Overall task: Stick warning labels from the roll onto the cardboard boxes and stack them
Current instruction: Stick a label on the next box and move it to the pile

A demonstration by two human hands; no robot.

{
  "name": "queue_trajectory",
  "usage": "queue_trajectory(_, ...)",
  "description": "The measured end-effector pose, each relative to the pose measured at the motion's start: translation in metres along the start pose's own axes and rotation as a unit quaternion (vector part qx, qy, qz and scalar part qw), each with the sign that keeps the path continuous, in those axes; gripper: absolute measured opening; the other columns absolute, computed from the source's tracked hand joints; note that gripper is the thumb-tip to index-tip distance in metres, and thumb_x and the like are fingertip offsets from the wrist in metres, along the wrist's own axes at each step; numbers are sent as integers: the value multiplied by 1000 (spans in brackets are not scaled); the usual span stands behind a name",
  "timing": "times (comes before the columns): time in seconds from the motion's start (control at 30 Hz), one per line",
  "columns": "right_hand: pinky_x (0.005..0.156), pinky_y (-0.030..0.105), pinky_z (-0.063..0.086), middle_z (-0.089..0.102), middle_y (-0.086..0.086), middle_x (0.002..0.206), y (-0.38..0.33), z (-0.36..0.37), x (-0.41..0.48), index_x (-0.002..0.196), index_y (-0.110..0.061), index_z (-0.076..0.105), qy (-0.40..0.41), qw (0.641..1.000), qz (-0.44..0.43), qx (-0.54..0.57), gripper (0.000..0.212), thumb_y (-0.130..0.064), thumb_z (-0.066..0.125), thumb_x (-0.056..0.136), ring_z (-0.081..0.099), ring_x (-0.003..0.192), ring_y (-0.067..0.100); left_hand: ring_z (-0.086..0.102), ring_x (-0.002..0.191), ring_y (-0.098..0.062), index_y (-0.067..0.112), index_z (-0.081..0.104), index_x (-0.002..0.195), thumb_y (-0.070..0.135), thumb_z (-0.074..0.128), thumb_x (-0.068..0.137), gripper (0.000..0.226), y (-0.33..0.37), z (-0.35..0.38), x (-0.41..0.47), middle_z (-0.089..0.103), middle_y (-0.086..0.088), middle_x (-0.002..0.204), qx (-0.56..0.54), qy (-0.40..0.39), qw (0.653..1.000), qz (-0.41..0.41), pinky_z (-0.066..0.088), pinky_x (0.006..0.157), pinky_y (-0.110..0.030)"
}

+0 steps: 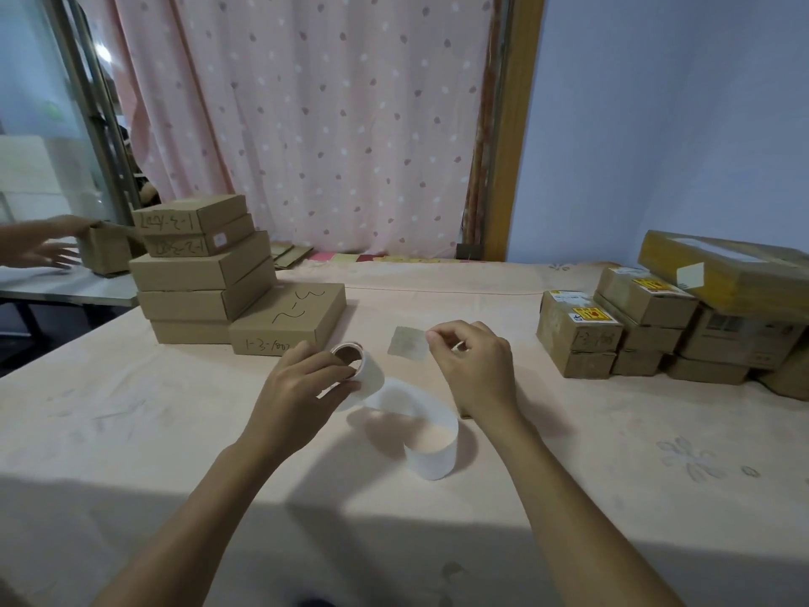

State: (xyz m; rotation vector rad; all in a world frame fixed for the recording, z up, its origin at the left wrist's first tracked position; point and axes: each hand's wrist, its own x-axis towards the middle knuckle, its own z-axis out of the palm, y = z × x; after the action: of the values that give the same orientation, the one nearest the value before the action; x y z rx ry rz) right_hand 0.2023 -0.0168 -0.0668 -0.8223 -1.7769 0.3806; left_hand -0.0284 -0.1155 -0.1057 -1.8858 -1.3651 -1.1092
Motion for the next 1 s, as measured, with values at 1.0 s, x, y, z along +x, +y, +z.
queue_trajectory(1.0,54,29,42,68,-7,70,32,-12,-27,75,-24,71,123,973,-39,-190,12,-27,67,86,62,67,21,46,74,-19,15,82,88,45,69,92,32,101,47,64,79,0,90,-438,-70,745,-498,39,75,-33)
